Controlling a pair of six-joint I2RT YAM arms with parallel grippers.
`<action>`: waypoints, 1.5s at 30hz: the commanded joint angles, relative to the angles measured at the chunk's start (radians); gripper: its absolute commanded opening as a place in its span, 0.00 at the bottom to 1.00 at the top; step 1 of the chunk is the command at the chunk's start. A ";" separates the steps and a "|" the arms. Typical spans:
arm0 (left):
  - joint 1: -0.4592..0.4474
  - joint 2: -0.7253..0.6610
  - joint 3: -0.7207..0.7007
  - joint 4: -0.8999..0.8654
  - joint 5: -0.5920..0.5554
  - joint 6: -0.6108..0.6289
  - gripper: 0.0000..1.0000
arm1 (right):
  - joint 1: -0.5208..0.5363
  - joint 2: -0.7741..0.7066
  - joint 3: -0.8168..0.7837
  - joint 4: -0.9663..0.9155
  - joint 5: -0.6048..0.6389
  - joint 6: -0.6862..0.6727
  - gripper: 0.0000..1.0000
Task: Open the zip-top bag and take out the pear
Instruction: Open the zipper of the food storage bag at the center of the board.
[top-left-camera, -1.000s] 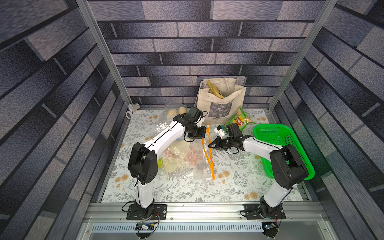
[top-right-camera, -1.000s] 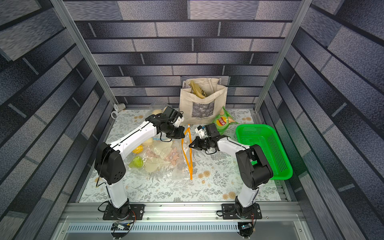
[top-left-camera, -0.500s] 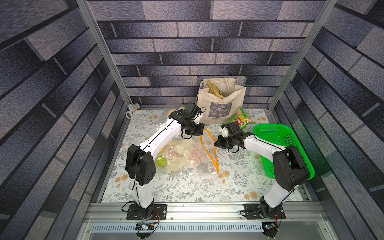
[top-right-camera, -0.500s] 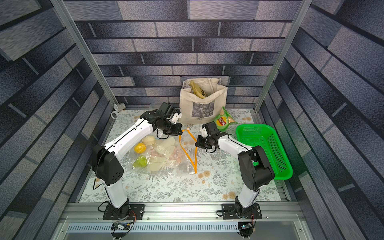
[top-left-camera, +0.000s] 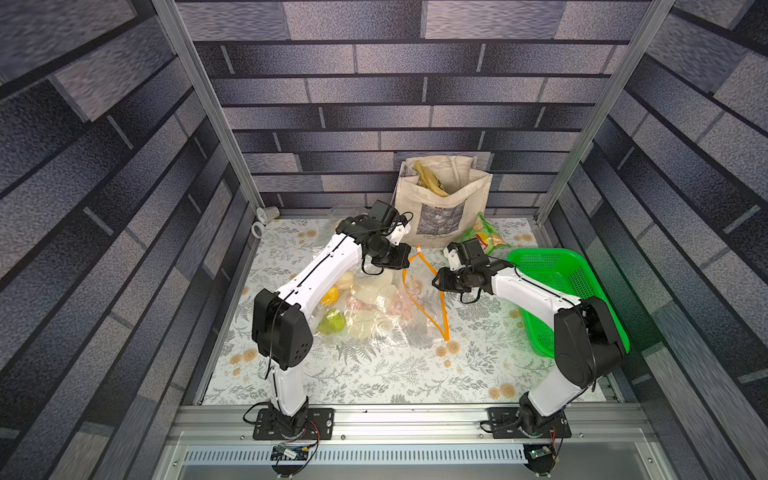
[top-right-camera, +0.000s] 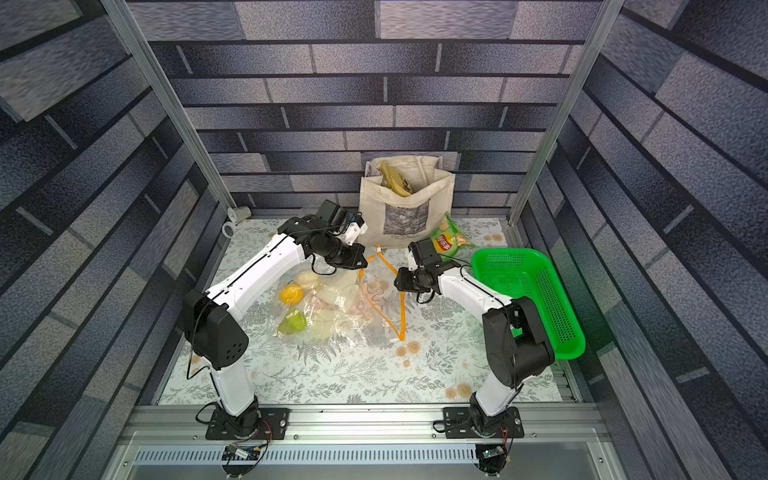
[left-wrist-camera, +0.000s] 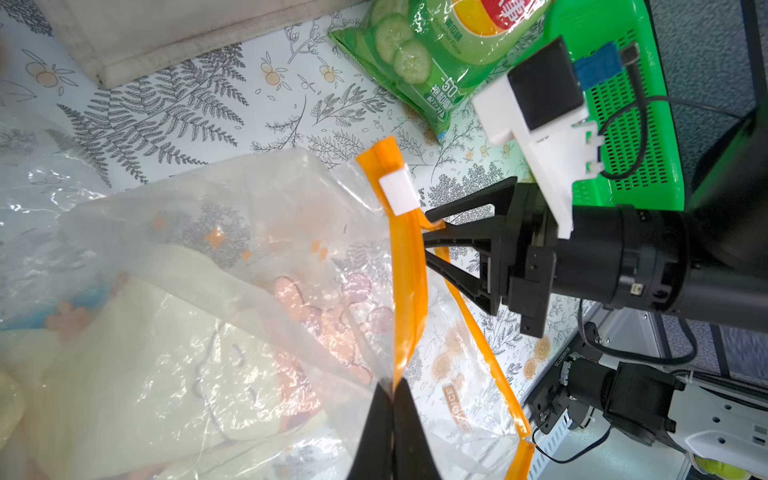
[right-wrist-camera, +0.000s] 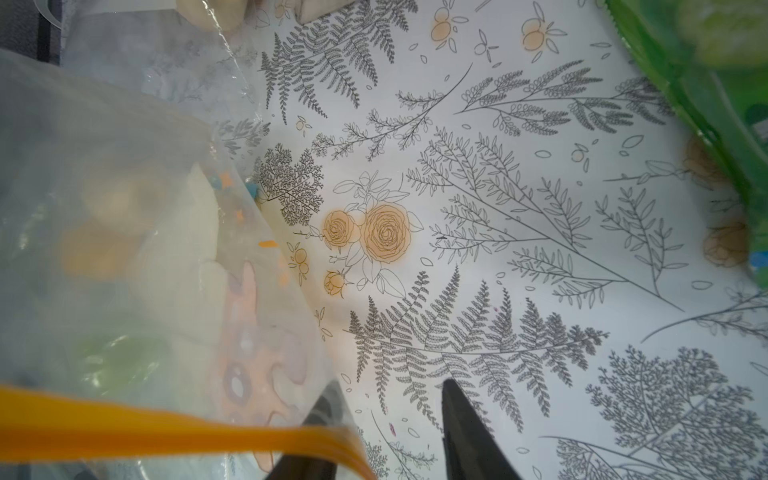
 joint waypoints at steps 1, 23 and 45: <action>-0.008 0.033 0.051 -0.004 0.023 0.017 0.00 | 0.002 -0.088 -0.001 -0.039 -0.056 -0.052 0.53; -0.022 0.115 0.128 0.008 0.024 0.014 0.00 | 0.050 -0.242 0.002 -0.111 -0.469 0.006 0.59; -0.015 0.110 0.134 0.014 -0.011 0.004 0.26 | 0.126 -0.099 0.039 0.057 -0.390 0.179 0.10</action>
